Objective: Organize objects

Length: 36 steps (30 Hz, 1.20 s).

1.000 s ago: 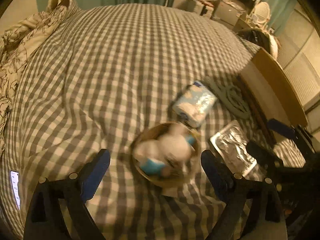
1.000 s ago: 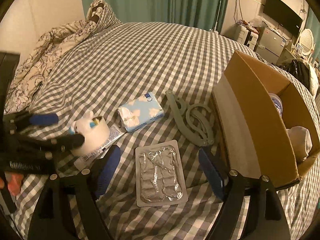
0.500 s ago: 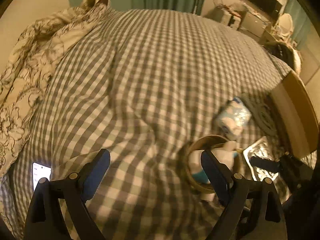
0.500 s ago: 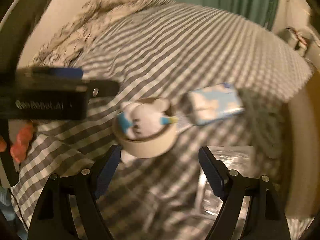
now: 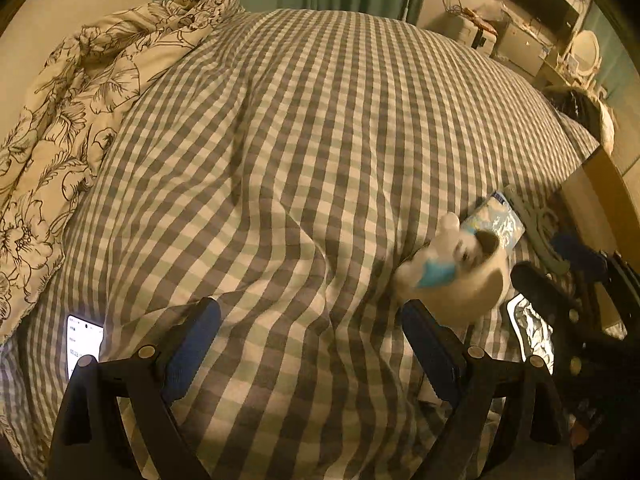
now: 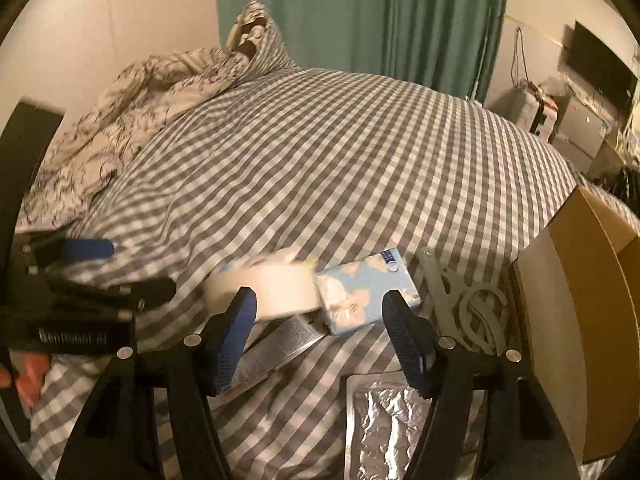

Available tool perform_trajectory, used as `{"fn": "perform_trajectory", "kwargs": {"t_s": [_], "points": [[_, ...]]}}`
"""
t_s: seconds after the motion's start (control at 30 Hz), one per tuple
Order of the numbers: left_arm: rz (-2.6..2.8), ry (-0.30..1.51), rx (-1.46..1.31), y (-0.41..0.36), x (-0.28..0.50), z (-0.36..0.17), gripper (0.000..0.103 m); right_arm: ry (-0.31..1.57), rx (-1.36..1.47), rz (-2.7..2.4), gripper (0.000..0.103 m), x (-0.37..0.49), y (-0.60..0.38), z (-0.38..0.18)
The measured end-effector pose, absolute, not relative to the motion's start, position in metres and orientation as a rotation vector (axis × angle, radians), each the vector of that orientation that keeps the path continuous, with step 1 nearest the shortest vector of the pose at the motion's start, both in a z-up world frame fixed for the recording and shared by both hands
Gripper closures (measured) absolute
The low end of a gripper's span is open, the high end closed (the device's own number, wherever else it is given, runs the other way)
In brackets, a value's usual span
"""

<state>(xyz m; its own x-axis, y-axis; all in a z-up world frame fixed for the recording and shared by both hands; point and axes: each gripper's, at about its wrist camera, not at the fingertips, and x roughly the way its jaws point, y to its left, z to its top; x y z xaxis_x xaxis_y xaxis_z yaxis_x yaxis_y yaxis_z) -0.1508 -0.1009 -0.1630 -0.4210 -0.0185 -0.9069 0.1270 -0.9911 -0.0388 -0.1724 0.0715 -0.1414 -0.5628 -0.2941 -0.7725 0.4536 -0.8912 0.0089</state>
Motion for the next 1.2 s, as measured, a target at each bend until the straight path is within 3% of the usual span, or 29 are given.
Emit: {"fn": "perform_trajectory", "kwargs": {"t_s": [0.27,0.6,0.77,0.83,0.87,1.07,1.2], "points": [[-2.626,0.067,1.712,-0.079,-0.150,-0.166,0.008,0.336,1.202,-2.467,0.038,-0.173,0.077,-0.147],[-2.759,0.048,1.937,-0.025,-0.160,-0.185,0.008,0.168,1.385,-2.516,0.037,-0.176,0.129,-0.147],[-2.687,0.006,2.021,-0.015,-0.171,-0.203,0.008,0.174,1.418,-2.505,0.037,-0.180,0.128,-0.153],[-2.712,0.076,1.991,-0.019,-0.174,-0.202,0.011,0.187,1.430,-2.498,0.037,-0.181,0.125,-0.156],[-2.712,0.084,1.977,-0.022,-0.174,-0.201,0.019,0.195,1.442,-2.495,0.037,-0.182,0.125,-0.158],[-2.814,0.045,1.733,-0.031,-0.155,-0.169,0.019,0.111,1.503,-2.481,0.036,-0.178,0.142,-0.159],[-2.818,-0.022,1.566,-0.041,-0.140,-0.147,0.019,0.153,1.597,-2.423,0.035,-0.179,0.140,-0.175]]}}
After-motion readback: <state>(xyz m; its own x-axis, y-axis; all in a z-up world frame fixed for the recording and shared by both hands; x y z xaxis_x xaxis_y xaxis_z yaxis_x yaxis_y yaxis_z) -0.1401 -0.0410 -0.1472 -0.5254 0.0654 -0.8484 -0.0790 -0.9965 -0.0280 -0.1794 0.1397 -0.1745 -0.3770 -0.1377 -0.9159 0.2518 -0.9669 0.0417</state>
